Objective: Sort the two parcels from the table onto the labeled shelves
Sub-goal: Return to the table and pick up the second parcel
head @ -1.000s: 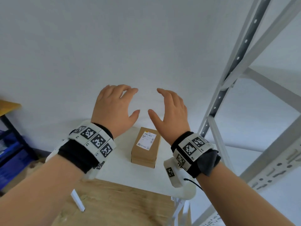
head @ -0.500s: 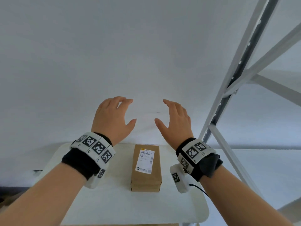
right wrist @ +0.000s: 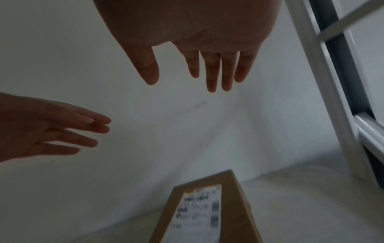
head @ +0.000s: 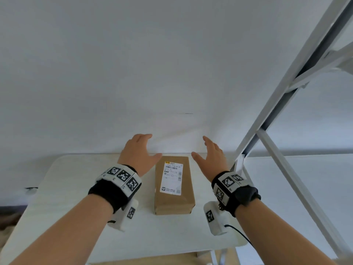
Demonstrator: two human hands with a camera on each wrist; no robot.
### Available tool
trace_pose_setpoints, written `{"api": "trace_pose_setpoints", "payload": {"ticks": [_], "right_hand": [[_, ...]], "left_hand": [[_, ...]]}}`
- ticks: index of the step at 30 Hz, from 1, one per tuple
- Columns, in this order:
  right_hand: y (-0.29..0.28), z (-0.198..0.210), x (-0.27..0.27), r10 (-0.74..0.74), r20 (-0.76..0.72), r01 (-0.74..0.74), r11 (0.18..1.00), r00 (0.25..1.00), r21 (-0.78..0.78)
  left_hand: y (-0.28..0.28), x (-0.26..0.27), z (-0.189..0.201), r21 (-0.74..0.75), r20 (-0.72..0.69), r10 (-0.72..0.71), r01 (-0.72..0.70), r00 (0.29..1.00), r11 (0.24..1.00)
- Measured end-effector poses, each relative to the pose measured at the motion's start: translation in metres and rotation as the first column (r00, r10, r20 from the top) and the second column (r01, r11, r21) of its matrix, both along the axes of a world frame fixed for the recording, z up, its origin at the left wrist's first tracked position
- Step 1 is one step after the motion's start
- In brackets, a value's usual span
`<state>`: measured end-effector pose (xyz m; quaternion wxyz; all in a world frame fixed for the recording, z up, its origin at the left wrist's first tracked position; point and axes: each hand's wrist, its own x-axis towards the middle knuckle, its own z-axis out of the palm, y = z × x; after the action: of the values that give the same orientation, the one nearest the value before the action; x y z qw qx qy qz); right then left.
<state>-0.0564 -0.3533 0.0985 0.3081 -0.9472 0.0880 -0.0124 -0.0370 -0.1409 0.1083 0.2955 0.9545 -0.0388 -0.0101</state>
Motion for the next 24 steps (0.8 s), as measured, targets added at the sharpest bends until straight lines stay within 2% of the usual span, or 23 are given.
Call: {"api": "trace_pose_setpoints", "payload": {"ticks": [5, 10, 17, 24], "right_hand": [[0.002, -0.049, 0.007, -0.034, -0.196, 0.061, 0.989, 0.98, 0.137], [0.001, -0.09, 0.005, -0.071, -0.365, 0.175, 0.949, 0.928, 0.261], [-0.006, -0.127, 0.004, -0.066, -0.515, 0.31, 0.861, 0.855, 0.404], [-0.011, -0.135, 0.008, 0.047, -0.552, 0.298, 0.801, 0.833, 0.519]], "left_hand": [[0.004, -0.001, -0.056, -0.162, -0.292, 0.093, -0.145, 0.952, 0.976], [0.0, -0.007, -0.103, -0.283, -0.474, 0.086, -0.244, 0.876, 0.927], [-0.009, -0.006, -0.14, -0.382, -0.559, 0.025, -0.284, 0.829, 0.879], [-0.015, 0.001, -0.154, -0.44, -0.548, -0.035, -0.253, 0.836, 0.862]]}}
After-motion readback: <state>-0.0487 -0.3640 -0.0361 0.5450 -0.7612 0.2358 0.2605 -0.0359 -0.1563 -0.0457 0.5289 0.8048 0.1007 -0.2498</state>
